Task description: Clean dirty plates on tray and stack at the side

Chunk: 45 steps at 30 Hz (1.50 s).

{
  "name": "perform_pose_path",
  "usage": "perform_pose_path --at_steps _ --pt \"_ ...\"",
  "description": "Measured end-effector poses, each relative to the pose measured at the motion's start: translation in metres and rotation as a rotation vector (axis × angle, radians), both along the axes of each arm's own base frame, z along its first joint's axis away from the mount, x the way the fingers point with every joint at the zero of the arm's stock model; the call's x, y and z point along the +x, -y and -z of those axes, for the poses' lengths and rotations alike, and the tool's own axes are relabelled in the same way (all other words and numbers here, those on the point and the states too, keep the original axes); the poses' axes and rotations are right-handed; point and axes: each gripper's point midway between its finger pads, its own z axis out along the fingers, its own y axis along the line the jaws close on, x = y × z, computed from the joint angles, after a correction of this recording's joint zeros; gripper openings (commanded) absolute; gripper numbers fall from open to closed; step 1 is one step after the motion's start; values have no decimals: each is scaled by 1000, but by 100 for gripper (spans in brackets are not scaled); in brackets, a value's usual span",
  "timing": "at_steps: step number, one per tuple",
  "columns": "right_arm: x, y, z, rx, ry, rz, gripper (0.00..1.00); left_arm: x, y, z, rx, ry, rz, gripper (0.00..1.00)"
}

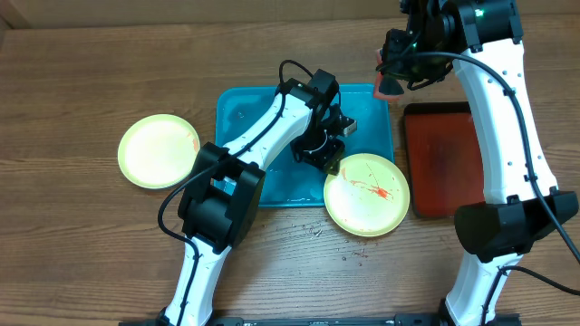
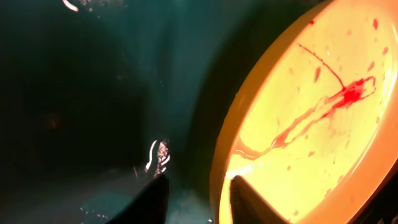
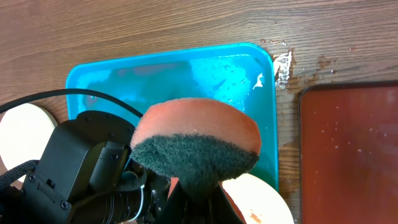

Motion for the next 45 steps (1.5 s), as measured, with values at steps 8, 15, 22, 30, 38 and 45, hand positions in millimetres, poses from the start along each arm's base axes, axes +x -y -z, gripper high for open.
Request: perform_pose_path --at_steps 8,15,22,30,38,45 --pt "0 0 0 -1 -2 0 4 3 1 -8 -5 10 11 4" --pt "-1 0 0 -1 -3 0 4 2 0 -12 1 2 9 4" --pt "-1 0 0 0 -5 0 4 34 -46 -4 150 80 -78 4" --pt "-2 -3 3 8 -15 -8 4 92 -123 0 311 238 -192 13" --pt "3 -22 29 10 -68 -45 4 92 -134 1 348 229 -233 65" --pt "1 -23 35 6 -86 -47 4 54 -132 -2 325 6 -368 55"
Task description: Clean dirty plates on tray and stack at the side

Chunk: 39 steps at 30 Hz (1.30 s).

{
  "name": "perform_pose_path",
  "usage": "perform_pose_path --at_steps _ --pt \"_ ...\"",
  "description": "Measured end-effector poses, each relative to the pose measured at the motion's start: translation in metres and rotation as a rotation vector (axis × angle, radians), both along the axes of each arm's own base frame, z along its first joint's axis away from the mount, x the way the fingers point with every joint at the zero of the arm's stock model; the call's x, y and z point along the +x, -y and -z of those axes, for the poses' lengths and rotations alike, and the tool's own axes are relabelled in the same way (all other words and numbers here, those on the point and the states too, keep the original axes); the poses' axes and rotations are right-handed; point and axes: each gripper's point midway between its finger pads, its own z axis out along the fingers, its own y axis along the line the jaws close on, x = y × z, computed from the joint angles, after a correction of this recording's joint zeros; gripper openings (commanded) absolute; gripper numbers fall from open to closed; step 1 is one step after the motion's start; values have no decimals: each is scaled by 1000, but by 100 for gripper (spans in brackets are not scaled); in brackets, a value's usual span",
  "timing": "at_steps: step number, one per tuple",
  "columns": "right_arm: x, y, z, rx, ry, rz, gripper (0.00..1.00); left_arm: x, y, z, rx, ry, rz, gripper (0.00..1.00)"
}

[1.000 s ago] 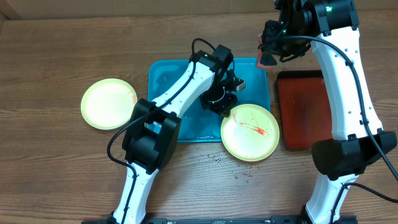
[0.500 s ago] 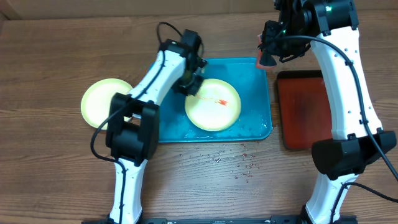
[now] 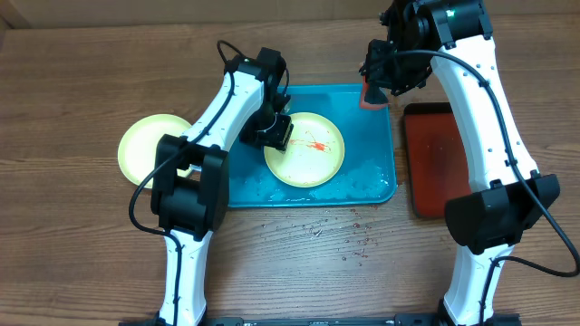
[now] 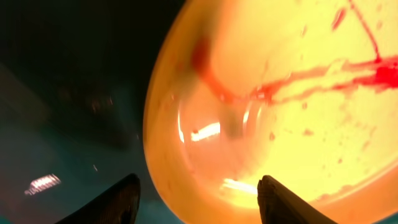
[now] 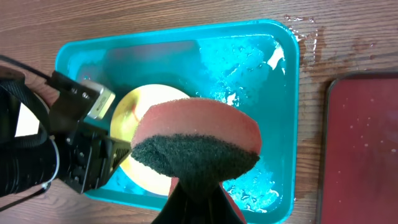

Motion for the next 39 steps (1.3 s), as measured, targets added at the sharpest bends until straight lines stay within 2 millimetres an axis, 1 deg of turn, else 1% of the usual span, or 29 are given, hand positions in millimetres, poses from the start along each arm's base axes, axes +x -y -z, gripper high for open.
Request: perform_pose_path --at_steps 2,3,9,12,15,17,19,22,27,31,34,35,36,37,39 --pt "0 0 0 0 0 -1 4 -8 -1 -1 0 -39 -36 37" --pt "0 0 0 0 0 0 4 -10 -1 -2 -1 -52 -52 31" --pt "0 0 0 0 -1 0 4 -14 0 0 -3 -77 -114 26" --pt "0 0 0 0 -1 0 4 -18 -1 8 1 -89 -137 24" --pt "0 0 0 0 0 -1 4 -20 -2 20 4 -92 -159 23" --pt "0 0 0 0 0 0 4 -22 -1 24 2 -95 -170 15" --pt "0 0 0 0 -1 0 4 -17 1 25 -13 -74 -190 4" --pt "0 0 0 0 0 -1 4 -11 7 24 -47 -49 -193 4" --pt "0 0 0 0 0 0 4 -3 6 24 -36 -6 -178 4" --pt "2 -1 0 2 11 -2 4 17 0 22 16 110 -108 4" --pt "4 -5 2 4 17 -9 4 37 -7 20 74 216 -39 4" --pt "4 -7 4 3 15 -13 4 44 -10 20 96 249 -19 7" --pt "3 -9 7 2 10 -19 4 52 -13 18 118 286 5 14" --pt "2 -12 10 1 4 -24 4 59 -16 17 140 319 26 34" --pt "-1 -17 16 -2 -9 -36 4 68 -24 17 196 361 60 65"
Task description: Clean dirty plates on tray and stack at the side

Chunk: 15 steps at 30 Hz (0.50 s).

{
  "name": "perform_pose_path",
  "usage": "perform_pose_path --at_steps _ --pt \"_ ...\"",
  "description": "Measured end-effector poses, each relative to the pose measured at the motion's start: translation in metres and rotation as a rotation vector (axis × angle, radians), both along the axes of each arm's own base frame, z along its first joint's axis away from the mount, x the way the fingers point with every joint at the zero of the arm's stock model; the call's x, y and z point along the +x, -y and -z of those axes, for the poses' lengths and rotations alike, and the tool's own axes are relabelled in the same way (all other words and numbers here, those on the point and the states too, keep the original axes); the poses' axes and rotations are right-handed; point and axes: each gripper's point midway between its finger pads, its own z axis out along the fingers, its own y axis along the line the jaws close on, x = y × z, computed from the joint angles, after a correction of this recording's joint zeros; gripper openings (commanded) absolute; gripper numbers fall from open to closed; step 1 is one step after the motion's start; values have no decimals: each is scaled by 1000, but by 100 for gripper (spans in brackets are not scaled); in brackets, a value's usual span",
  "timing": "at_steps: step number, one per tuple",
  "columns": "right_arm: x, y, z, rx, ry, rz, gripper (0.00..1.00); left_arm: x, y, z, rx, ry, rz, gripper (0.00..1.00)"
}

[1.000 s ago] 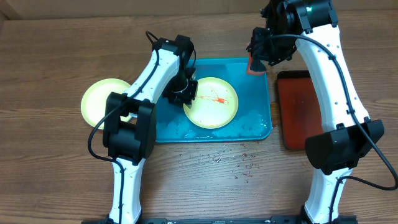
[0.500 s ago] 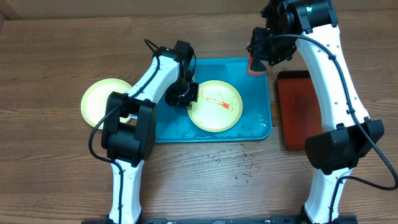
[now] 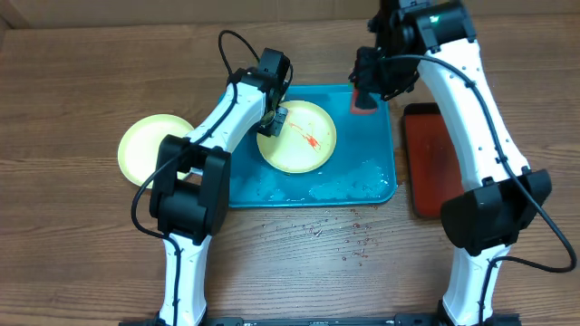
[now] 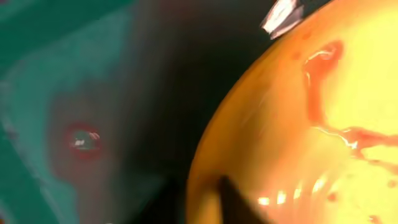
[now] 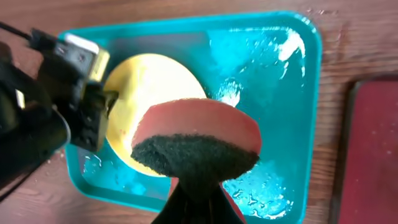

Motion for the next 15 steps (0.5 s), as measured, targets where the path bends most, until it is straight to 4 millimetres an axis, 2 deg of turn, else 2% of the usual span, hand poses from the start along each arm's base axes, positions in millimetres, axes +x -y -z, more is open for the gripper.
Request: perform_pose_path --at_steps 2,4,6,8,10,15 --pt "-4 -4 10 -7 -24 -11 4 4 -10 -1 58 20 5 67" --pt "-5 -5 15 -10 -33 -13 4 3 -14 -2 64 14 -12 63" --pt "-5 -5 20 -12 -39 -12 4 -7 -15 1 37 -32 -47 59" --pt "-5 -4 22 -13 -42 -12 4 -21 -12 3 -19 -99 -95 57" --pt "-2 -6 22 -5 -28 -14 4 -37 -1 6 -128 -184 -156 55" --pt "9 -14 17 28 21 -23 4 -48 10 4 -268 -266 -216 51"
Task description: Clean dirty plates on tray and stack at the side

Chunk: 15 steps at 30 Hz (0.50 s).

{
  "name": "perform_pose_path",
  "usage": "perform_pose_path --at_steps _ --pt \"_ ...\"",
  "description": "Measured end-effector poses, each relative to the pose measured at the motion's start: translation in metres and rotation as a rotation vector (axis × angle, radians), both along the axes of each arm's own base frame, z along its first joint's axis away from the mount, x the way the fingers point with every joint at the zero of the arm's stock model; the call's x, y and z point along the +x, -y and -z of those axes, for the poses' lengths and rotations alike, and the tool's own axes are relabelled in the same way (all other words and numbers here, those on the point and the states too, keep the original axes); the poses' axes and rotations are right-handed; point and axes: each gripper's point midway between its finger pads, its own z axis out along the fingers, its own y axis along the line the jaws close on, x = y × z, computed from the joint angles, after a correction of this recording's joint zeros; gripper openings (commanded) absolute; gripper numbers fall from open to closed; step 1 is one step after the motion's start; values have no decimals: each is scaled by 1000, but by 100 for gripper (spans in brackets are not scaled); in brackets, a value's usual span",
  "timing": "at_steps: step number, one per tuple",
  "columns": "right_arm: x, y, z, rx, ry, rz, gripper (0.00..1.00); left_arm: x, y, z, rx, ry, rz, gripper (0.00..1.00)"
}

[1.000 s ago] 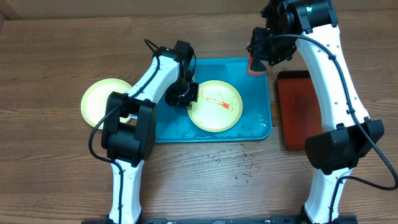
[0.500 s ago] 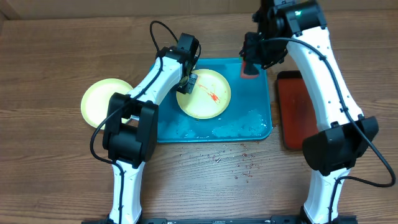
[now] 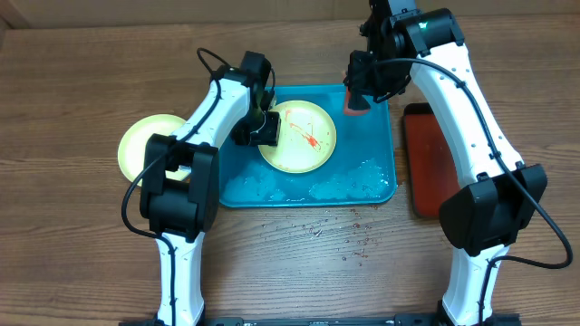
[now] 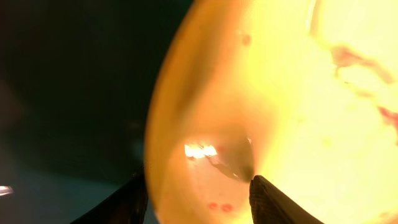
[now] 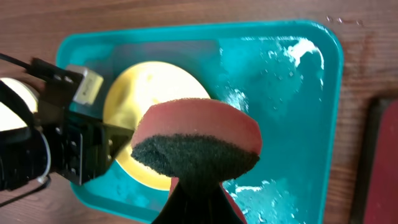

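A yellow plate (image 3: 306,140) smeared with red lies in the teal tray (image 3: 373,177), left of its middle. My left gripper (image 3: 265,133) sits at the plate's left rim. In the left wrist view the plate (image 4: 280,93) fills the frame, and the left gripper (image 4: 196,200) is open, one finger outside the rim and one over the plate. My right gripper (image 3: 359,89) hangs over the tray's back right corner, shut on a red sponge (image 3: 353,102) with a dark green scouring face (image 5: 196,158). Below the sponge, the right wrist view shows the plate (image 5: 149,87) and tray (image 5: 292,124).
A clean yellow plate (image 3: 149,152) lies on the wooden table left of the tray. A red-brown tray (image 3: 435,163) lies to the right. Foam and water (image 3: 340,186) cover the teal tray's front part. Crumbs (image 3: 335,240) are scattered on the table in front.
My left gripper has shifted from the plate's upper-left rim down to its left rim, fingers now apart on either side. The right gripper with the sponge edged slightly left. The plate has not moved.
At first the dirty plate hung off the tray's front right corner with my left gripper on its rim, the sponge held high at the back right. Then the plate lay inside the tray, later a little farther back, where it lies now.
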Motion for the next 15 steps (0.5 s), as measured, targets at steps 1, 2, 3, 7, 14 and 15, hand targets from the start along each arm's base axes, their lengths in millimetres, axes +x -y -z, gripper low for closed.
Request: perform_pose_path --at_steps 1,2,3,7,14,15 --pt "1 -2 -1 4 7 -2 4 -1 2 -1 -22 -10 -10 49" --pt "2 -4 -1 8 12 -5 4 -2 4 -1 -41 -19 -16 46" --pt "3 -6 -2 10 18 -10 4 -4 6 -2 -57 -27 -21 41" --pt "3 -14 -3 18 31 -25 4 -9 13 0 -96 -58 -41 10" --pt "6 -15 -1 20 37 -26 4 -5 16 2 -109 -43 -46 4" --pt "7 -15 2 19 31 -25 4 -5 16 2 -108 -42 -45 4"
